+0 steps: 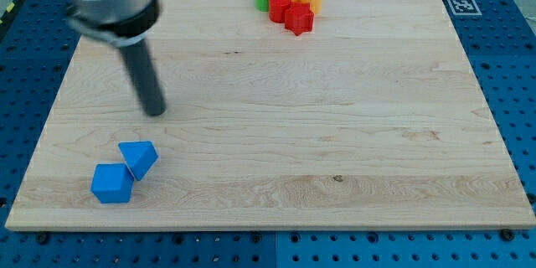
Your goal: Slide the blue cube and blue triangle right and up a bit
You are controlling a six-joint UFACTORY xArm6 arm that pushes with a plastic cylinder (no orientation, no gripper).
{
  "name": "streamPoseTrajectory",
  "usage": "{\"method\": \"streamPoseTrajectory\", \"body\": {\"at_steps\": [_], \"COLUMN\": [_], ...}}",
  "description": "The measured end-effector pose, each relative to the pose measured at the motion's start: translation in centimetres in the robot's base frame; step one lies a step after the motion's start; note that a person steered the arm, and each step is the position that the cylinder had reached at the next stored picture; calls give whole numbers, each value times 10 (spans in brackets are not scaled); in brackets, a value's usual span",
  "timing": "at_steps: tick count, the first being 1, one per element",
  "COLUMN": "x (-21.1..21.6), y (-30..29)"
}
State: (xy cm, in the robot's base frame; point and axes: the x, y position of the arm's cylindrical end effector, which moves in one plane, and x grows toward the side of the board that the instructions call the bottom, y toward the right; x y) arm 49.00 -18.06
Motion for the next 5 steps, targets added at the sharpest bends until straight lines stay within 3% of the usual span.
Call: {"method": "streamPoseTrajectory", "body": {"at_steps": [1,2,4,5], "x": [51,72,126,111], "y": [-52,-65,-29,12]}}
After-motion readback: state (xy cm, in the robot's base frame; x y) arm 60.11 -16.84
